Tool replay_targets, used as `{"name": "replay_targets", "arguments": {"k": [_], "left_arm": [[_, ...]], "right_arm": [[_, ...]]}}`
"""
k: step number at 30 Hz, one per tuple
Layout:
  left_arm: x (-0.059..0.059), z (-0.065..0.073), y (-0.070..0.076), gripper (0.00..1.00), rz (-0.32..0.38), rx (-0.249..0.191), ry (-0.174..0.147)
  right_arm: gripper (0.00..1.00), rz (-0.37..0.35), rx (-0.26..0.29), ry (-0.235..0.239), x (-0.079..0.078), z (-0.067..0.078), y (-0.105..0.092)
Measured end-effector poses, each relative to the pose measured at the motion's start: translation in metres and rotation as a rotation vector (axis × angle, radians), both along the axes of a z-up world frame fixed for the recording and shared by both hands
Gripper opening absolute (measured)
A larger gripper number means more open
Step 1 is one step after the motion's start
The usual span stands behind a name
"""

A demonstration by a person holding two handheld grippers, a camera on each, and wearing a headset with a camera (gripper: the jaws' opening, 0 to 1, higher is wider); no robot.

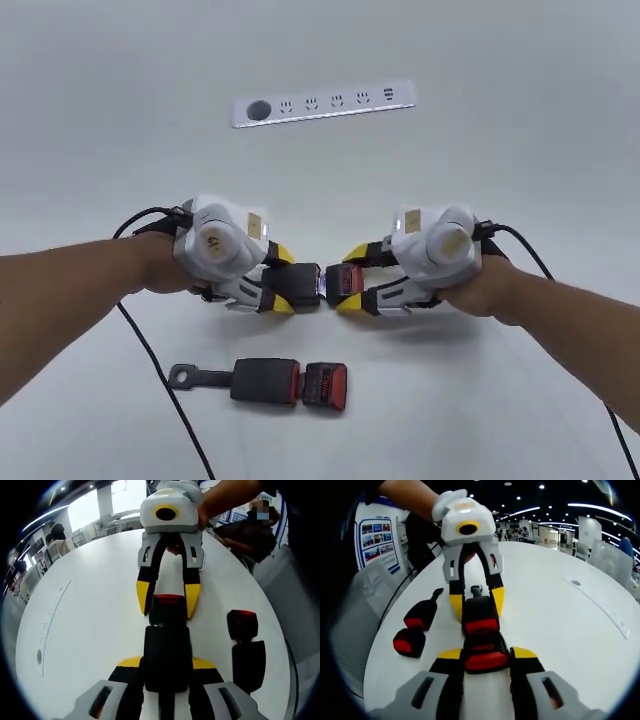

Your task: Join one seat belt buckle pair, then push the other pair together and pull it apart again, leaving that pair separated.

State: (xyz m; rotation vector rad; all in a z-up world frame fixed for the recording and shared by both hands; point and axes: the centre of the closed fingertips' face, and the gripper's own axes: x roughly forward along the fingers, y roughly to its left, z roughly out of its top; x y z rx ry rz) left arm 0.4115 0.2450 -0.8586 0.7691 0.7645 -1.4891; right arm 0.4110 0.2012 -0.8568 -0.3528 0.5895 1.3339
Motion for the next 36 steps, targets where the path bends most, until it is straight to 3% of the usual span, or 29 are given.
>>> {"name": "replay_targets", "arguments": {"k": [8,14,20,36], "left_arm": [[0.0,0.001,0.0,0.35,-0.003,0.003,-0.001],[0.001,0.0,0.0,0.35,0.0,0.003,0.0],[0.001,-0.001,0.0,0.35,0.006,0.015,-0.001],[0.002,-0.002,-0.001,0.35,0.016,0.016,-0.001]], "right_arm": [[0.35,0.003,-0.003,0.003,0.0,0.0,-0.002],[0.36,0.006,-0.018,0.001,-0.002,0.0,-0.019],[0.36,0.008,-0.026,0.0,-0.004,0.0,-0.021],[0.36,-0.053,-0.023,0.006,-0.014,0.001,-0.074]]}}
